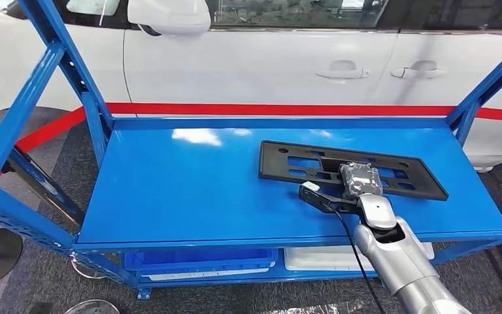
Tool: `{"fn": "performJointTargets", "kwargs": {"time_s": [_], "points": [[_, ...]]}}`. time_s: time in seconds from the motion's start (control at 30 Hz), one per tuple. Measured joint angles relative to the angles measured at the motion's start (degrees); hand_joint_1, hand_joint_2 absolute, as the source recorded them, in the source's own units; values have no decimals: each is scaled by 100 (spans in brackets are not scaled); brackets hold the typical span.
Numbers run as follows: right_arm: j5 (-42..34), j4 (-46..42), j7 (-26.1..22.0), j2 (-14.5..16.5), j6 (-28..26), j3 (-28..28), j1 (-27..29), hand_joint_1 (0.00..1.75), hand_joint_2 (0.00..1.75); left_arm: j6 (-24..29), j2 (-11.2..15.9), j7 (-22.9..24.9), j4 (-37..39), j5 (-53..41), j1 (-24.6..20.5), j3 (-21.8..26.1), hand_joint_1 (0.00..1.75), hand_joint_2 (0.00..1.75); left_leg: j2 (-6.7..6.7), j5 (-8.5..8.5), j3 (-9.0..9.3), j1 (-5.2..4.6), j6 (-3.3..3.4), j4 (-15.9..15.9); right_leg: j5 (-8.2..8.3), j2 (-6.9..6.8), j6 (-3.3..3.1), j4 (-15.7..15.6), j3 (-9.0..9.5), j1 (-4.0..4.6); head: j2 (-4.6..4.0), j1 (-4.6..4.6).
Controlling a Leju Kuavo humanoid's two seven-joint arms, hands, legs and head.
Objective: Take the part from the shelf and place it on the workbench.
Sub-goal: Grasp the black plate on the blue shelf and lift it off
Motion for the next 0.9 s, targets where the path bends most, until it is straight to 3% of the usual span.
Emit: {"fn": "performJointTargets", "kwargs": {"time_s": [0.07,0.1,0.13,0.17,0.23,0.3,0.37,0.47,0.57,0.6,0.63,0.7,0.77,0.83,0.9], "points": [[-1,102,-7,8,-13,1,-27,175,175,0,8,0,0,0,-3,0,0,0,0,-10,11,-15,26,-7,-253,-1,12,755,-401,-3,0,13],[0,139,-9,12,-15,1,-33,175,175,0,9,0,1,0,-2,0,0,0,-1,-18,26,-27,37,-8,-263,-1,0,963,-532,3,0,14],[0,172,-15,16,-16,1,-43,175,175,0,10,0,1,0,-1,0,0,0,-5,-27,47,-39,47,-10,-155,0,-29,936,-550,16,0,15],[0,200,-21,20,-13,1,-60,175,175,0,12,0,2,0,-2,0,0,0,-11,-36,75,-53,54,-17,47,3,-80,677,-454,38,0,16],[-1,254,-36,23,-6,1,-111,175,175,-1,10,-1,3,1,-7,0,0,0,-22,-43,134,-68,57,-59,432,8,-236,-128,-100,105,0,12],[-5,306,-46,29,-10,4,-156,175,175,-12,6,-7,5,9,-12,0,0,0,-33,-20,173,-58,24,-133,562,0,-367,-633,123,169,0,10],[-22,360,-62,40,-36,9,-187,175,175,-32,-1,-15,8,29,-13,0,0,0,-40,17,201,-42,-33,-211,576,-11,-415,-755,168,204,0,25],[-70,485,-119,87,-124,34,-240,175,175,-62,-6,-31,17,73,-17,0,0,0,-7,-87,188,-56,-93,-117,707,-43,-362,-1081,379,139,1,28],[-102,636,-168,125,-203,85,-268,175,175,-70,19,-50,19,105,-24,1,0,0,21,-550,-215,-71,-136,769,751,-69,-336,-1189,459,128,0,16],[-107,698,-181,139,-220,110,-281,175,175,-70,20,-52,22,108,-16,2,0,0,24,-617,-329,-68,-159,1005,742,-66,-334,-1173,457,127,0,15],[-113,762,-191,156,-232,138,-301,175,175,-71,19,-56,27,110,-6,3,0,0,29,-573,-352,-60,-182,1052,728,-59,-328,-1152,458,122,0,16],[-132,862,-215,185,-268,179,-339,175,175,-72,19,-69,40,116,2,6,0,0,44,-257,-126,-38,-228,602,673,-35,-287,-1068,454,98,0,14],[-157,889,-234,195,-335,190,-359,175,175,-80,21,-95,45,128,-9,7,0,87,39,-48,177,-24,-220,10,580,-13,-208,-910,413,94,0,8],[-179,901,-255,194,-431,191,-375,175,175,-99,21,-125,46,153,-16,7,0,175,23,-56,277,-32,-118,-175,510,10,-144,-799,361,118,0,10],[-196,917,-297,191,-571,191,-366,175,175,-139,16,-165,48,188,-16,7,0,175,25,-44,268,-37,-8,-168,506,27,-107,-780,343,128,0,17]]}}
